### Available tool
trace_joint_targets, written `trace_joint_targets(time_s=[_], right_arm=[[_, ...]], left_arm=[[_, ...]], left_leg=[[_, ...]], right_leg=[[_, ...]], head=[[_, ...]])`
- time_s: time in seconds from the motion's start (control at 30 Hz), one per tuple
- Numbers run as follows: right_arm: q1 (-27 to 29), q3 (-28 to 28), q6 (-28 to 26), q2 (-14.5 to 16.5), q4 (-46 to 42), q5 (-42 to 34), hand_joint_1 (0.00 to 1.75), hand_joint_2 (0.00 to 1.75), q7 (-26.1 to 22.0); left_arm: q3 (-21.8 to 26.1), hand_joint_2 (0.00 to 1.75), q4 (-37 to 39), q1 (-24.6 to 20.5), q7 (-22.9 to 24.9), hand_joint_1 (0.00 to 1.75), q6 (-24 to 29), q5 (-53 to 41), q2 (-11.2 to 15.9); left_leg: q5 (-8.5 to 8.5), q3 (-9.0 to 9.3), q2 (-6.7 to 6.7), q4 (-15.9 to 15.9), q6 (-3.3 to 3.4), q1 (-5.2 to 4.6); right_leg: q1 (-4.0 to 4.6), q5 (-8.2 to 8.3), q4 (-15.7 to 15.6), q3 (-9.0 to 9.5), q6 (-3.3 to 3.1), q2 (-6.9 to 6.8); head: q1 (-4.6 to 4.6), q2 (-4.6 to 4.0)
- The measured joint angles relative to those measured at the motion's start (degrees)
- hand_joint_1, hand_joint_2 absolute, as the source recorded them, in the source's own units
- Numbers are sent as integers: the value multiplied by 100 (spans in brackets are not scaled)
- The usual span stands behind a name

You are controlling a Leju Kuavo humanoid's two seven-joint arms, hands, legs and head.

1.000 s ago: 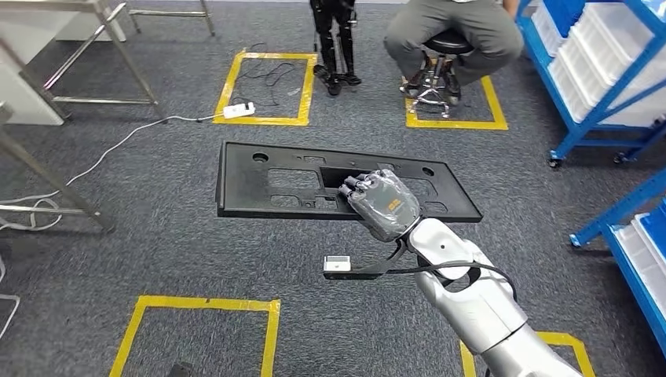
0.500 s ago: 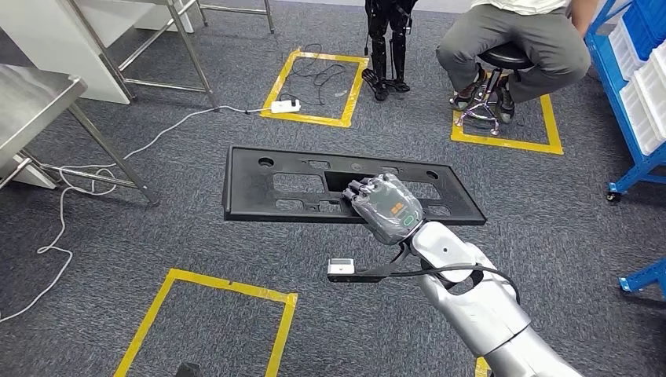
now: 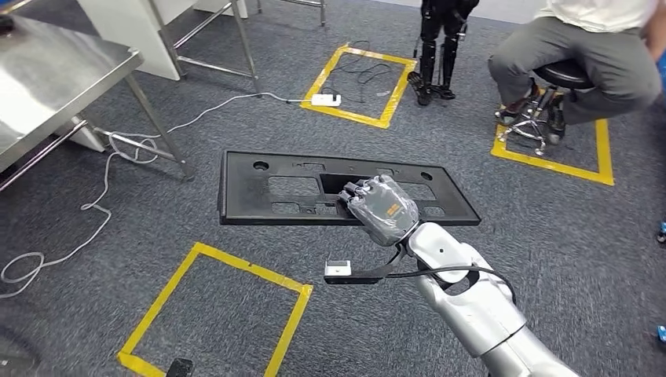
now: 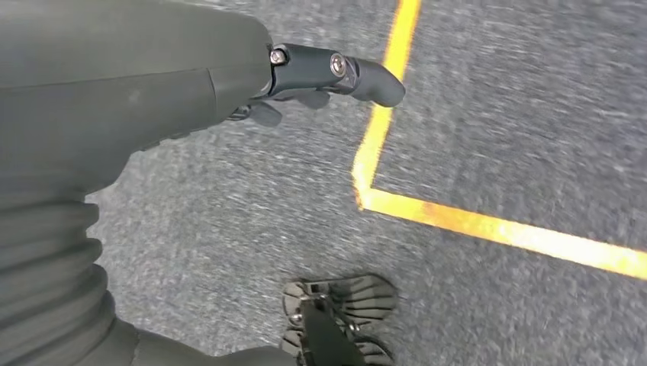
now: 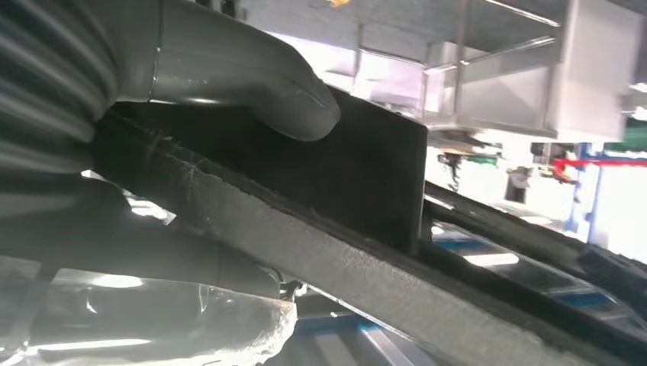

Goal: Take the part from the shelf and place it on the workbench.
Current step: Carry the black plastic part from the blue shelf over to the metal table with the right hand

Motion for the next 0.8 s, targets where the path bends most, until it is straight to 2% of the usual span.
trace_joint_targets(time_s=[0.03,0.07,0.1,0.13,0.17,0.2,0.23,0.27,0.3,0.33,0.37,0.4,0.43,0.47,0.53,0.57,0.6,0.63,0.67,0.7,0.73,0.77,0.8], right_arm=[[-5,-5,-4,-9,-3,-1,175,175,2],[-3,-10,-8,-28,-1,-1,175,175,3],[7,-12,-12,-43,3,-1,175,175,5],[29,-14,-13,-63,8,0,175,175,7],[55,-14,-14,-79,13,1,175,175,7],[74,-14,-15,-90,15,2,175,175,7],[81,-15,-16,-99,15,2,175,175,7],[81,-16,-16,-103,15,1,175,175,7],[78,-16,-17,-104,18,2,175,175,7],[76,-16,-17,-103,20,1,175,175,7],[82,-15,-18,-98,22,2,175,175,7],[90,-15,-19,-94,25,3,175,175,7],[97,-15,-19,-87,25,5,175,175,6],[97,-14,-19,-79,25,7,175,175,7],[80,-16,-19,-61,25,7,175,175,11],[74,-18,-19,-56,25,6,175,175,13],[77,-19,-19,-55,25,5,175,175,13],[84,-19,-19,-56,25,6,175,175,13],[93,-18,-19,-58,26,7,175,175,13],[99,-18,-19,-57,26,7,175,175,13],[98,-18,-19,-55,26,7,175,175,13],[90,-18,-19,-51,25,8,175,175,13],[80,-18,-19,-45,24,8,175,175,13]], left_arm=[[2,175,0,-8,0,0,-1,-1,-9],[4,175,1,-18,-1,0,-4,-3,-23],[4,175,1,-31,1,0,-8,-5,-35],[5,175,1,-37,2,0,-12,-8,-48],[5,175,1,-35,5,0,-15,-10,-62],[6,175,2,-30,8,0,-17,-12,-74],[7,175,2,-25,10,0,-17,-13,-81],[7,175,2,-21,11,0,-16,-13,-85],[7,175,2,-21,11,0,-16,-14,-76],[7,175,1,-19,11,0,-15,-16,-66],[7,175,2,-14,12,0,-15,-18,-58],[7,175,3,-2,12,0,-15,-19,-54],[7,175,4,18,13,0,-15,-21,-56],[7,175,6,36,14,0,-15,-23,-59],[7,175,7,49,15,0,-15,-26,-57],[7,175,7,41,15,0,-15,-27,-60],[7,175,7,31,15,0,-15,-27,-61],[7,175,8,25,16,0,-15,-29,-63],[7,175,8,24,16,0,-16,-31,-67],[7,175,9,26,17,0,-16,-33,-69],[7,175,9,27,18,0,-16,-36,-70],[7,175,7,26,18,0,-15,-36,-67],[7,175,3,20,19,0,-15,-36,-51]], left_leg=[[67,48,-80,-100,0,45],[112,58,-162,-153,-16,87],[139,41,-250,-169,-22,113],[155,14,-350,-167,-49,137],[169,-9,-449,-162,-85,164],[179,-30,-543,-151,-130,193],[179,-50,-633,-127,-186,232],[163,-77,-713,-80,-253,266],[142,-124,-786,-17,-328,288],[124,-183,-846,54,-391,302],[116,-239,-895,107,-439,307],[124,-286,-935,134,-471,316],[133,-314,-967,145,-487,335],[122,-332,-935,165,-504,354],[-51,-466,-653,452,-536,366],[-219,-609,-466,769,-545,360],[-414,-798,-334,1175,-544,353],[-578,-984,-278,1569,-531,348],[-663,-1104,-261,1829,-501,335],[-647,-1116,-256,1884,-450,309],[-526,-996,-242,1696,-380,265],[-347,-772,-190,1330,-285,196],[-219,-533,-50,937,-175,110]], right_leg=[[-10,-91,189,-87,9,187],[-52,-221,498,-237,20,402],[-90,-365,870,-415,39,539],[-133,-473,1207,-581,78,599],[-179,-513,1387,-674,136,616],[-231,-468,1358,-664,215,620],[-290,-337,1096,-536,315,630],[-364,-183,686,-339,422,699],[-408,-63,342,-163,492,800],[-437,15,107,-49,499,876],[-443,34,19,-12,462,938],[-413,29,53,-27,384,928],[-406,35,68,-43,312,874],[-393,39,76,-46,265,831],[-361,45,79,-39,176,730],[-327,43,77,-35,143,675],[-288,37,77,-35,115,613],[-245,30,77,-38,98,545],[-204,22,77,-40,85,475],[-166,14,78,-37,71,405],[-132,3,78,-24,55,337],[-105,-11,76,-2,35,271],[-90,-24,67,24,16,204]], head=[[7,0],[11,0],[13,0],[18,0],[16,0],[16,0],[16,0],[19,0],[36,0],[44,0],[41,0],[39,0],[24,0],[14,0],[-6,0],[-18,0],[-27,0],[-27,0],[-27,0],[-27,0],[-26,0],[-26,0],[-17,0]])
